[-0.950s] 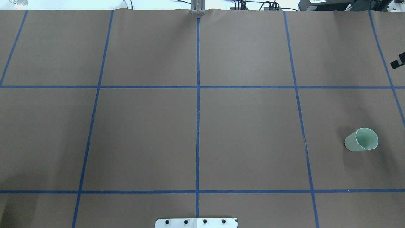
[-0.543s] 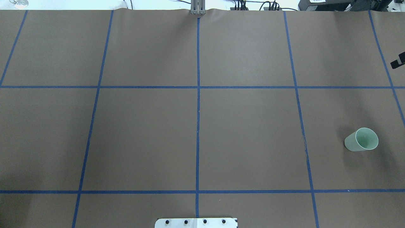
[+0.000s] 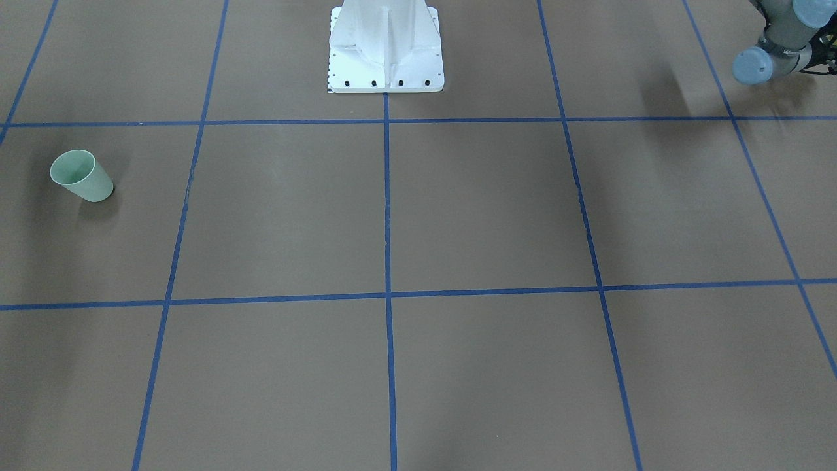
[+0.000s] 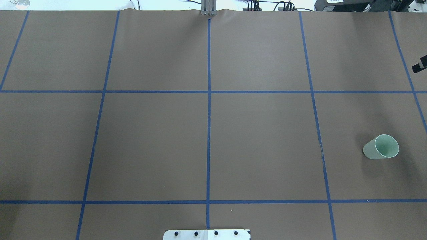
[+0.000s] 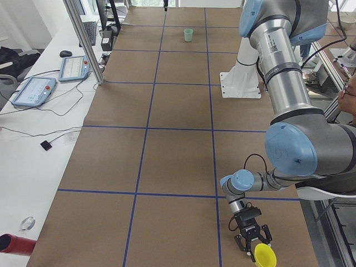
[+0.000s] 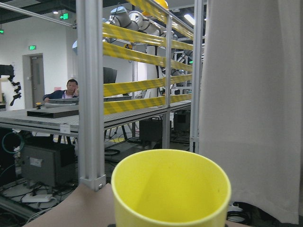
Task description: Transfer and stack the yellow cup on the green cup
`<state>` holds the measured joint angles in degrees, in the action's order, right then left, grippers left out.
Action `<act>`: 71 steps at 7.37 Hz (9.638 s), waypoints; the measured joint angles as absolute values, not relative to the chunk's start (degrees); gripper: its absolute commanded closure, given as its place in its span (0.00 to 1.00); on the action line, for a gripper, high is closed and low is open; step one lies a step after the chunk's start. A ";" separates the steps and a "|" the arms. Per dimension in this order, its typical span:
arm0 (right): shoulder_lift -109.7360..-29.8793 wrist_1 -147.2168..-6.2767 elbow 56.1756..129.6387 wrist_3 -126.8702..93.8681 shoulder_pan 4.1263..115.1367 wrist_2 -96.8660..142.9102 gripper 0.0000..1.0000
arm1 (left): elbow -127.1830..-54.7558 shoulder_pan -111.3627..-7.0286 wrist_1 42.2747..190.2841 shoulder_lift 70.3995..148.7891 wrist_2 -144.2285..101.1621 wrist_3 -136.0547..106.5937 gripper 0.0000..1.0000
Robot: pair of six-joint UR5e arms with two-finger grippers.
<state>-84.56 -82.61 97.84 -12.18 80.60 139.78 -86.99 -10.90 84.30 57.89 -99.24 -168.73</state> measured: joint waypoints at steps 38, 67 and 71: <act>-51.04 -67.91 89.69 -63.33 45.92 134.70 0.17 | -72.58 -17.67 168.95 131.25 -61.19 -29.87 0.71; -51.64 -84.83 96.42 -49.83 42.03 127.81 1.00 | -72.62 -16.43 169.39 131.33 -61.01 -28.12 0.01; -52.29 -85.16 96.78 -49.82 43.21 128.39 1.00 | -72.76 -16.38 169.43 131.20 -60.63 -28.18 0.01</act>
